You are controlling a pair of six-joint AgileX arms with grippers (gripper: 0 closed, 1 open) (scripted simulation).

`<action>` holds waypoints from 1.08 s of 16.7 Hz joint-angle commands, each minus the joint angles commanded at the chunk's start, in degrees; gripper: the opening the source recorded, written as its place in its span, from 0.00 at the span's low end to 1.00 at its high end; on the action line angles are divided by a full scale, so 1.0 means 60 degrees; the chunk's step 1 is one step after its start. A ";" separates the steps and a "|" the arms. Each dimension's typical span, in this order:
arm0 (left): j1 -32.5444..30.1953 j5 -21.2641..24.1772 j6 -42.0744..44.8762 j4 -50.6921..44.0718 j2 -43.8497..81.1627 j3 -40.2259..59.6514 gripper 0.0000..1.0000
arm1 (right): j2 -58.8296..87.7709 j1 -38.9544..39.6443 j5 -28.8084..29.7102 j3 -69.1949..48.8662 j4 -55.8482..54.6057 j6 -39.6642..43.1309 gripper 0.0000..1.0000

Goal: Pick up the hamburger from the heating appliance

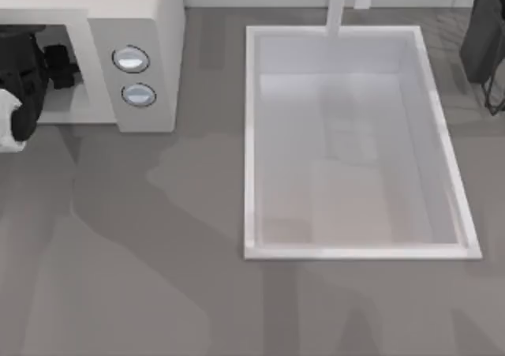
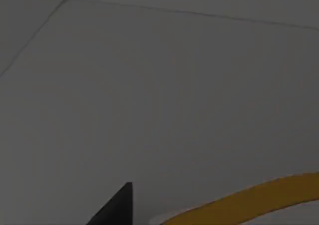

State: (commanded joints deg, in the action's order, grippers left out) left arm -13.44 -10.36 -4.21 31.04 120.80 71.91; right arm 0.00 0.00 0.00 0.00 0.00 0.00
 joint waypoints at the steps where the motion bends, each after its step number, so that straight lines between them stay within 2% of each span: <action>1: -0.0494 -0.0472 -0.0183 -0.0231 -0.0838 -0.0650 0.00 | 0.0000 0.0000 0.0000 0.0000 0.0000 0.0000 1.00; 6: -0.2791 -0.2671 -0.1033 -0.1311 -0.4497 -0.3653 0.00 | 0.0000 0.0000 0.0000 0.0000 0.0000 0.0000 1.00; 9: -0.3700 -0.3542 -0.1370 -0.1736 -0.5656 -0.4779 0.00 | 0.0000 0.0000 0.0000 0.0000 0.0000 0.0000 1.00; 11: -0.3937 -0.3769 -0.1457 -0.1846 -0.5923 -0.5046 0.00 | 0.0000 0.0000 0.0000 0.0000 0.0000 0.0000 1.00; 18: -0.3717 -0.3827 -0.1427 -0.1432 -0.5407 -0.5186 0.00 | 0.0000 0.0000 0.0000 0.0000 0.0000 0.0000 1.00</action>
State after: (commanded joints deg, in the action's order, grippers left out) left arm -35.74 -33.32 -12.77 22.45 88.36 40.79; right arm 0.00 0.00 0.00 0.00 0.00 0.00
